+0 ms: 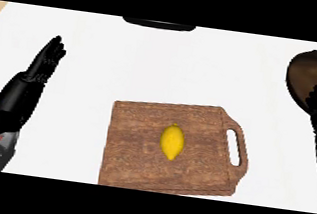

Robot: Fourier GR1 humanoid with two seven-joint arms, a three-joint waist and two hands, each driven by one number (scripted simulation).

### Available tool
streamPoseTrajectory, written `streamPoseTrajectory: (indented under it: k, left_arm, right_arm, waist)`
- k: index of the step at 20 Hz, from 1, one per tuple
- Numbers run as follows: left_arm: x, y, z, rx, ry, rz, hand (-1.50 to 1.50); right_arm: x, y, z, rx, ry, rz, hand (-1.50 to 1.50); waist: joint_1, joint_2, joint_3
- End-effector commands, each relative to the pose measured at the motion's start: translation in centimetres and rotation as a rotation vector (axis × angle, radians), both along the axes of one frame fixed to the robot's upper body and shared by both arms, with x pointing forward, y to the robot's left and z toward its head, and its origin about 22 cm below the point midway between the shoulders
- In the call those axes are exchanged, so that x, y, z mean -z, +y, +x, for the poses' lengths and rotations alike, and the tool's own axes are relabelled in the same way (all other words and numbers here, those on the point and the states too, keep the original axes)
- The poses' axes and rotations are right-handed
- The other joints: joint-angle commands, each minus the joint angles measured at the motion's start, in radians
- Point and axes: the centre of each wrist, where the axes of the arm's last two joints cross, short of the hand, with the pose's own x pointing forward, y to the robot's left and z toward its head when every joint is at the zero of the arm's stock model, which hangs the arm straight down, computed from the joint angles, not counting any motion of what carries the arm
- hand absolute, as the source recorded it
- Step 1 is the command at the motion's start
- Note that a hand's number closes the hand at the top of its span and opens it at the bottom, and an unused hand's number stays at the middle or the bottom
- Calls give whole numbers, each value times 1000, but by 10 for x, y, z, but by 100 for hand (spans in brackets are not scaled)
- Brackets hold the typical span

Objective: Pick the lemon from the cutting board and place it in the pan

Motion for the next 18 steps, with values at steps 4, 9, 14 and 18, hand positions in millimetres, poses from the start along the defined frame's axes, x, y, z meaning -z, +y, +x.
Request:
streamPoseTrajectory:
  k: [4,9,14,18]
  left_arm:
    - [6,-4,9,-93,92,-93,0]
    - [24,-7,18,-194,270,-173,0]
    - [20,17,23,-251,246,-165,0]
    - [23,4,25,-243,261,-162,0]
  right_arm:
    - [13,73,9,-502,193,62,150]
    - [35,96,19,-543,22,-78,-150]
    - [-7,63,8,-436,-121,-221,-150]
    - [-59,47,5,-514,-68,-370,-150]
  waist:
    - [69,10,23]
    - [13,-1,23]
    - [-8,-10,21]
    - [-11,-10,20]
